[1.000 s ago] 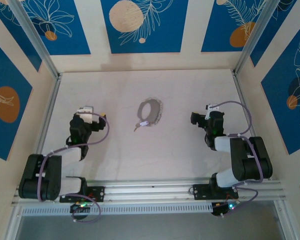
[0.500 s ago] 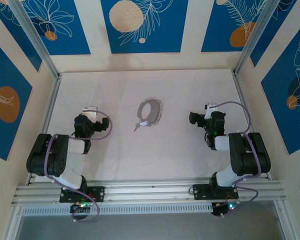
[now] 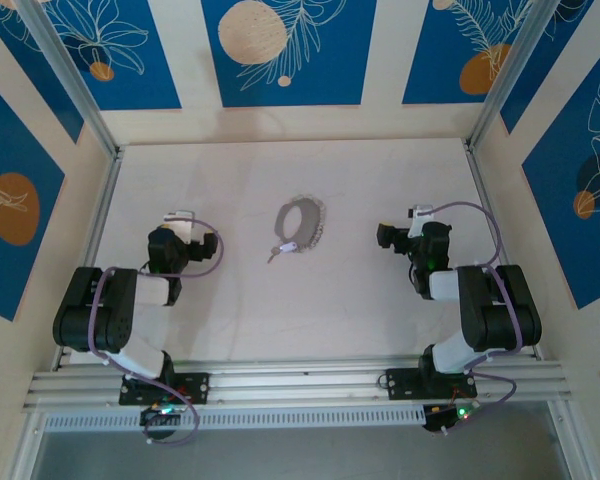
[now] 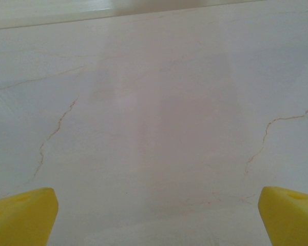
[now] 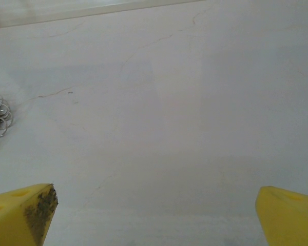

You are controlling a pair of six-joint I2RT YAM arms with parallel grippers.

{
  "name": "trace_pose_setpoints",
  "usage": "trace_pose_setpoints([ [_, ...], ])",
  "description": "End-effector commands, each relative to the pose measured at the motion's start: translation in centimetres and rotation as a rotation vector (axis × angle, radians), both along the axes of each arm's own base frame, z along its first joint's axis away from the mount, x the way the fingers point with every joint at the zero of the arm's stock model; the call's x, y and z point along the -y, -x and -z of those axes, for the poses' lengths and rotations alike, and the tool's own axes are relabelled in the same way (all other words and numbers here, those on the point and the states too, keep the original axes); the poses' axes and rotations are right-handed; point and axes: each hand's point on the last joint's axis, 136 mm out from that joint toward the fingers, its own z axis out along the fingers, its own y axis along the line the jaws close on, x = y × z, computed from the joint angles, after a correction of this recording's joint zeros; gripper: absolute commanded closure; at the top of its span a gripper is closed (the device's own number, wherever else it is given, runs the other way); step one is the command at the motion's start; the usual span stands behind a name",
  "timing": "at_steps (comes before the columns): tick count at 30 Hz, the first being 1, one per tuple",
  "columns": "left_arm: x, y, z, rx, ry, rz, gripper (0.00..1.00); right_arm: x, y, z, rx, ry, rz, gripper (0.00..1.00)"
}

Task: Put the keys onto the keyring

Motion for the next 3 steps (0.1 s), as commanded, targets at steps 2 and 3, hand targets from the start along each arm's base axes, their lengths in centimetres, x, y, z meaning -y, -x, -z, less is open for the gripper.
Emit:
trace_pose_setpoints([
  [2,-0.27,-0.61,-0.43,0.010,0.007,0.004,0.00,-0.45,-0.59,-1.05,0.037,0.007,-0.041,0.01],
  [3,-0.34,-0.55,-0.49,0.013,0.006,0.001,0.00,-0.49,-0.58,-1.12,0.041,0.007,-0.043,0.01],
])
